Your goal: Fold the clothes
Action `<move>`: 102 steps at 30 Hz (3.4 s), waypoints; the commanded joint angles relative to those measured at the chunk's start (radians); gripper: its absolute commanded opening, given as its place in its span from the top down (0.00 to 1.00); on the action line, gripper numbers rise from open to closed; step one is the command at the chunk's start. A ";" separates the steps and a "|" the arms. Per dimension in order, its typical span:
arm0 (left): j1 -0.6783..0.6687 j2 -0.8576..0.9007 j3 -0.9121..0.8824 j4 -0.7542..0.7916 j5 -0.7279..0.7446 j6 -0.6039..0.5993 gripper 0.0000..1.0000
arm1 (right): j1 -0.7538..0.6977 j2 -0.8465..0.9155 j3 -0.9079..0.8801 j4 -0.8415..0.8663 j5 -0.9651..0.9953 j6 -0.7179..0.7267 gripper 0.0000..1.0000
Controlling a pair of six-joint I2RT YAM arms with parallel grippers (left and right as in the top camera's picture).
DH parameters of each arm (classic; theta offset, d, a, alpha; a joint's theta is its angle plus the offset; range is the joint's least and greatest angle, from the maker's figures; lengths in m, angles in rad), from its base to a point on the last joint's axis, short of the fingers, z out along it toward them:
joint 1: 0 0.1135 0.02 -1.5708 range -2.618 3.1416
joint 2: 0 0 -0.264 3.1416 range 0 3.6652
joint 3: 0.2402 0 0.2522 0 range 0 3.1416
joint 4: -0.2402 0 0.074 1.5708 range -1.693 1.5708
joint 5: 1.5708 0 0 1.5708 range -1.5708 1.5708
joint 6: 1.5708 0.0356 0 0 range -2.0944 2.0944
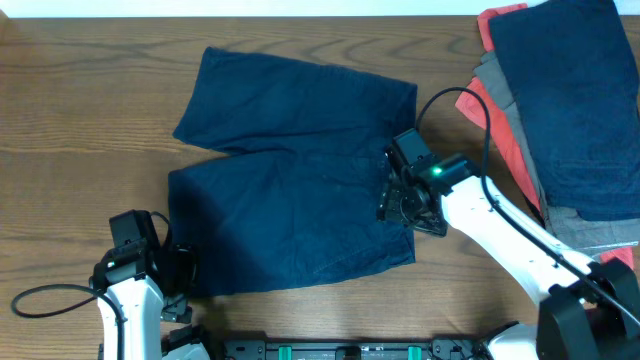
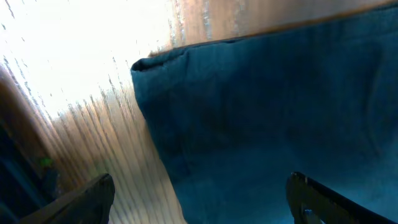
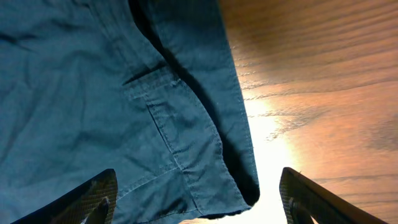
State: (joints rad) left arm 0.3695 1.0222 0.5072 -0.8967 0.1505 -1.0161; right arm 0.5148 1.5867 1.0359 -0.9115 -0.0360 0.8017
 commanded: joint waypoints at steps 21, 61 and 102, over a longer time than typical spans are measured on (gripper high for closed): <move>0.000 0.137 -0.158 0.231 -0.012 -0.082 0.73 | 0.010 0.017 -0.008 -0.018 -0.025 -0.026 0.26; 0.000 0.182 -0.135 0.237 0.005 -0.028 0.94 | 0.037 0.086 -0.196 0.087 -0.056 0.006 0.99; -0.198 0.221 0.536 0.333 0.021 0.237 0.94 | -0.369 -0.196 0.118 -0.114 0.066 -0.121 0.99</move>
State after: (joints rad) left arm 0.1913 1.1629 1.0210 -0.6434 0.2955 -0.8017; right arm 0.2070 1.3624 1.1492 -1.0462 -0.1619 0.7036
